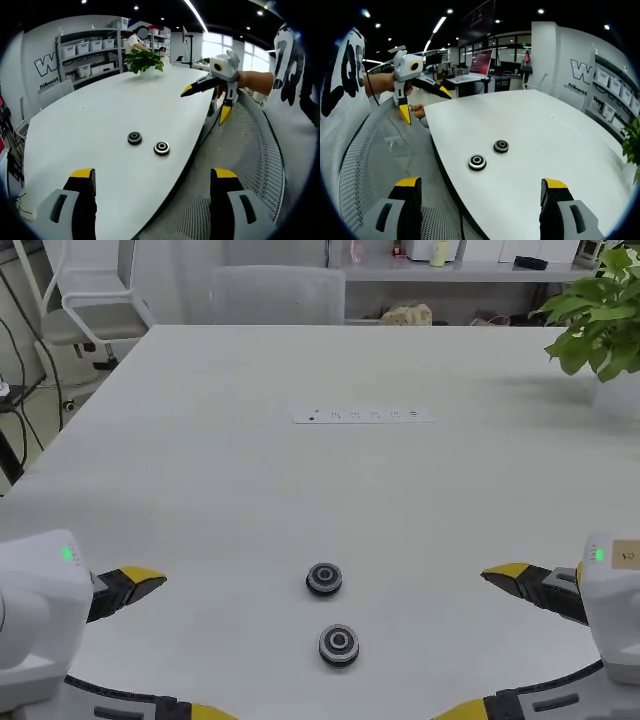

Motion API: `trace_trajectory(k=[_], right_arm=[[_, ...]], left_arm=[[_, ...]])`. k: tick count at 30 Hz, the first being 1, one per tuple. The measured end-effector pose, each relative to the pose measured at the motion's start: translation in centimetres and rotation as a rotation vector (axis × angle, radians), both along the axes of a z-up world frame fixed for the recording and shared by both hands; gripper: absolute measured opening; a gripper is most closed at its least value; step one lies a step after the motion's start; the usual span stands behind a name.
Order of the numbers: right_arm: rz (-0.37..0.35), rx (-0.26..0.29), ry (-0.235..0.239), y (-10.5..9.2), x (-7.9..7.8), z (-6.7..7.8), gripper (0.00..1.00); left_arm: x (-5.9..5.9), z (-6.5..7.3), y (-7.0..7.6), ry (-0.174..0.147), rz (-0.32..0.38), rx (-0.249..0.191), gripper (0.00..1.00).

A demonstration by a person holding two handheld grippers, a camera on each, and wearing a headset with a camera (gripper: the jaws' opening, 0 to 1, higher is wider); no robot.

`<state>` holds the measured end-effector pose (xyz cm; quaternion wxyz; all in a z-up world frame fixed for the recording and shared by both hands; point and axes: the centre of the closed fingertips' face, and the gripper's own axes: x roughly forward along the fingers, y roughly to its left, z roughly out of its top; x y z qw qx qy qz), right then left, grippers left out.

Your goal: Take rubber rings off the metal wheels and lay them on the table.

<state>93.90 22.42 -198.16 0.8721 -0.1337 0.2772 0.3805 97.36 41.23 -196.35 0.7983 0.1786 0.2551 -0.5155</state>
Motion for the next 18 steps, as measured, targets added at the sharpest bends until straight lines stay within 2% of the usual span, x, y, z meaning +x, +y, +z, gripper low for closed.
trace_trajectory(k=[18], right_arm=[[0.002, -0.005, 0.007, -0.21, 0.08, -0.5, 0.99]], left_arm=[[-0.02, -0.11, -0.55, 0.002, -0.016, 0.005, 0.94]])
